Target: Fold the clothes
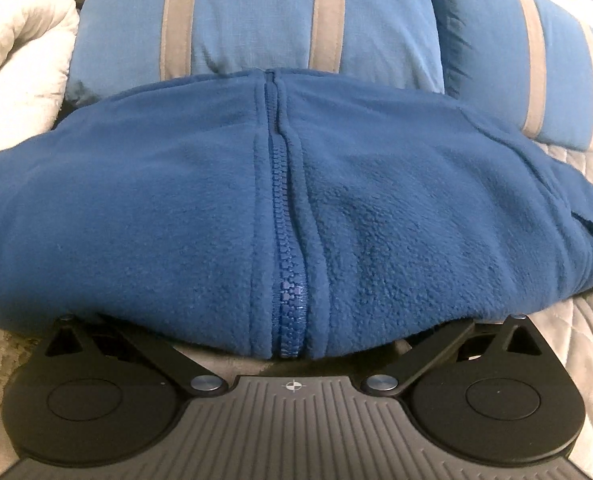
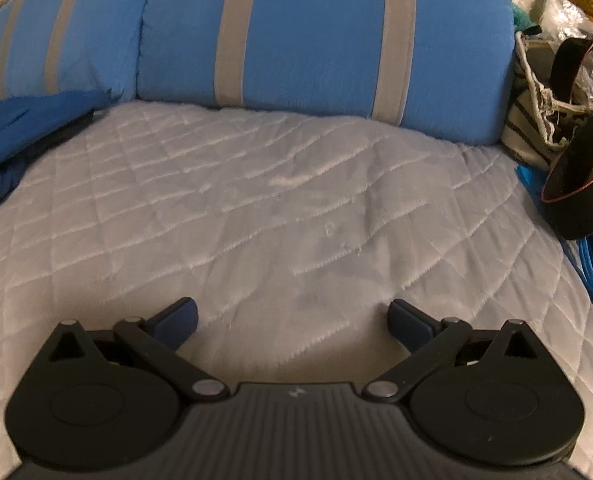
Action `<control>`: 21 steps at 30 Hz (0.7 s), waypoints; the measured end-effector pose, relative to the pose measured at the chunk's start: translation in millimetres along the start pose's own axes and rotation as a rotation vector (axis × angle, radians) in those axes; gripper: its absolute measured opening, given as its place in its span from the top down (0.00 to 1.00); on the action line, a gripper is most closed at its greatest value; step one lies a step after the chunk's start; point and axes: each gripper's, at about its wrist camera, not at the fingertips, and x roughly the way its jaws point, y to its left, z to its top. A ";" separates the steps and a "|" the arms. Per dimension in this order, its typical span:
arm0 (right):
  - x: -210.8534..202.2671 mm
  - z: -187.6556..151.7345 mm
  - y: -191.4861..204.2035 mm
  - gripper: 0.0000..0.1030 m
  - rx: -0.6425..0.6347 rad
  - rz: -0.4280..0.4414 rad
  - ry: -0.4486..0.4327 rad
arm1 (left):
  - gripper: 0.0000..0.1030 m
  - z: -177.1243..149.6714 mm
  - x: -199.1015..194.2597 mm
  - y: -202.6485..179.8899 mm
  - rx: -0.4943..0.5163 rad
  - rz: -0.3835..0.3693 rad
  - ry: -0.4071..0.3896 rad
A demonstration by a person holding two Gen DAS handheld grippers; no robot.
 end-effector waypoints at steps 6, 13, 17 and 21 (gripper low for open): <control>1.0 -3.6 -4.8 0.01 0.039 0.019 -0.034 | 0.00 -5.1 -0.9 -1.1 0.001 0.002 -0.030; 0.0 -8.4 -5.5 0.01 0.043 0.025 -0.064 | 0.00 -7.6 -0.2 -0.8 0.003 0.006 -0.044; -0.1 -9.9 -4.8 0.01 0.042 0.023 -0.072 | 0.00 -9.0 -0.1 -1.3 0.005 0.009 -0.049; 0.2 -10.5 -3.6 0.01 0.039 0.020 -0.075 | 0.00 -10.6 -0.6 -1.6 0.002 0.006 -0.052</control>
